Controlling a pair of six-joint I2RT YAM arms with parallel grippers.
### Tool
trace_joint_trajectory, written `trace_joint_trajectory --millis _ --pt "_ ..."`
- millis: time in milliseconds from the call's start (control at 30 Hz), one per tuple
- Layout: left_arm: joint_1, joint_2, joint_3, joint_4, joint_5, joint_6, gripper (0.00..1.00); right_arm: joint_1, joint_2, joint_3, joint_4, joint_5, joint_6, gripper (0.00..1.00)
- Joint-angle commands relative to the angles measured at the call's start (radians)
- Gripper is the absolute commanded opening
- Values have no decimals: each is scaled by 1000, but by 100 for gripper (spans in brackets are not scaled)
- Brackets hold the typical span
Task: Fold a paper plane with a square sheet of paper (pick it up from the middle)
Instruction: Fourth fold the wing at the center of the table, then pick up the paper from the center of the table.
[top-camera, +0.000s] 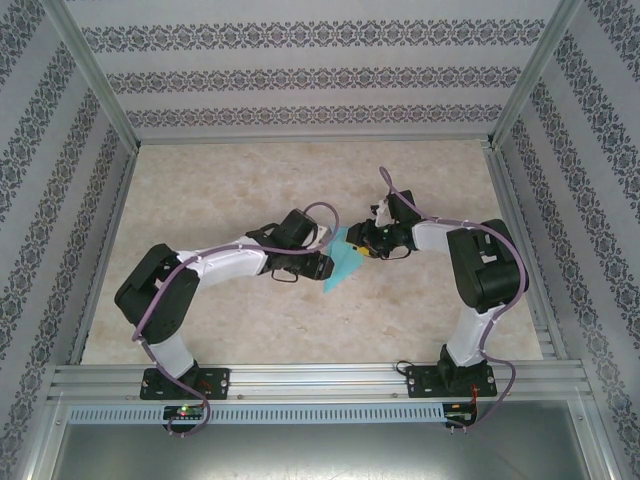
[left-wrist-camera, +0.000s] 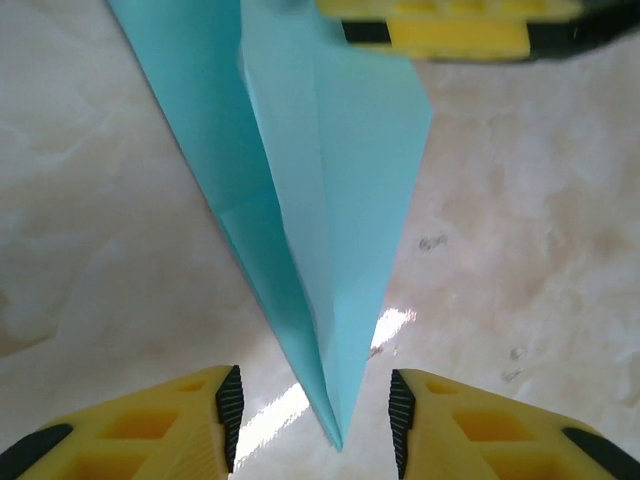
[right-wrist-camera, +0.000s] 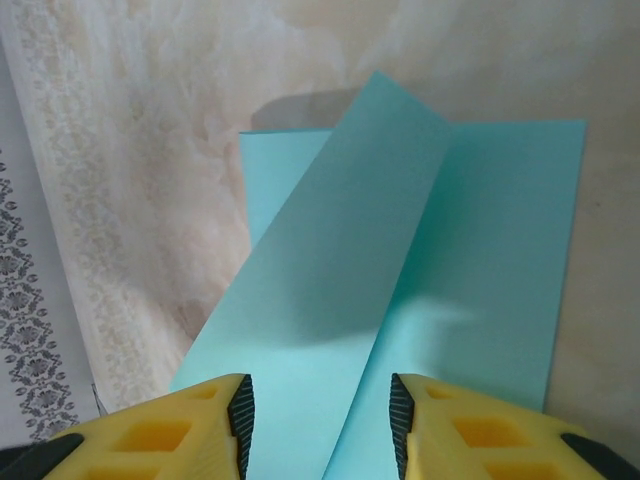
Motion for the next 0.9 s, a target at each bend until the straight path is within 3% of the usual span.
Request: trace_joint_trajectory --millis 0,400,667,867 --pt "35 30 -7 95 141 -79 47 3 -48 -17 40 -20 13 43" --pt "60 151 51 145 230 -104 47 -11 -76 -59 67 -26 28 44" --pt "66 186 76 149 254 -107 22 -13 -75 -62 69 -32 28 44" --pt "74 208 93 127 260 -104 18 -13 -78 -74 74 -39 27 44"
